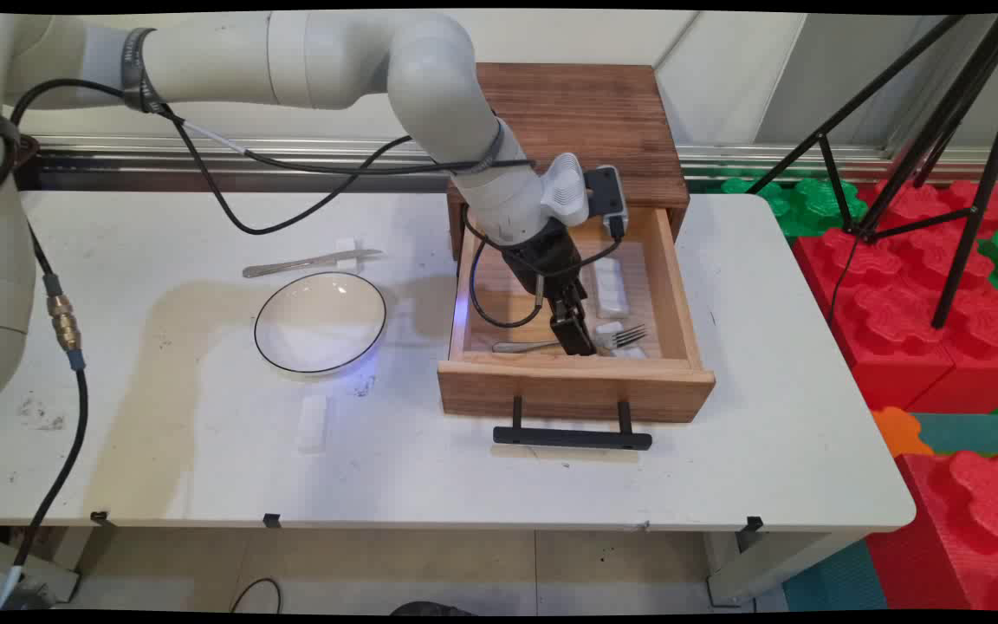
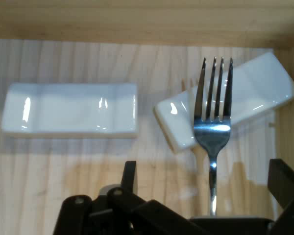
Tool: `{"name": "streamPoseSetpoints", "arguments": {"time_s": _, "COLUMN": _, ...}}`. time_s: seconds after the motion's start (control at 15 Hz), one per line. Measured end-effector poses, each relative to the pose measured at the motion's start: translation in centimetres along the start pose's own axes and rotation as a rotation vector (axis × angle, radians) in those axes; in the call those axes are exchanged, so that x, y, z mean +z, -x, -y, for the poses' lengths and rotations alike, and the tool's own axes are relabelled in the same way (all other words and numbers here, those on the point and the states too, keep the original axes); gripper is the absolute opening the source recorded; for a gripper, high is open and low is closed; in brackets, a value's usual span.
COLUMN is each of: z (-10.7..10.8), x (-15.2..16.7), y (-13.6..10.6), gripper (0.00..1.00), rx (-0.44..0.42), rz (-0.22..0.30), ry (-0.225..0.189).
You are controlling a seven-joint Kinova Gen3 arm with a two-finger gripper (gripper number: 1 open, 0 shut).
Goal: Pick up the knife from the left of the white plate
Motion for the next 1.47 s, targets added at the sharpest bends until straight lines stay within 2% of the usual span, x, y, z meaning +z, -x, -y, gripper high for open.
{"name": "streamPoseSetpoints", "arguments": {"time_s": 0.4, "z": 0.2, "x": -2.5, "y": 0.7, "gripper": 1.0, "rx": -0.008, "rz": -0.039, "ry": -0.035}}
{"name": "streamPoseSetpoints", "arguments": {"time_s": 0.8, "z": -0.1, "x": -8.1, "y": 2.7, "gripper": 1.0, "rx": 0.005, "rz": -0.098, "ry": -0.08}}
{"name": "streamPoseSetpoints", "arguments": {"time_s": 1.2, "z": -0.8, "x": -13.8, "y": 6.7, "gripper": 1.0, "rx": 0.019, "rz": -0.129, "ry": -0.132}}
{"name": "streamPoseSetpoints", "arguments": {"time_s": 1.47, "z": -1.7, "x": -18.1, "y": 11.4, "gripper": 1.0, "rx": 0.003, "rz": -0.098, "ry": -0.174}}
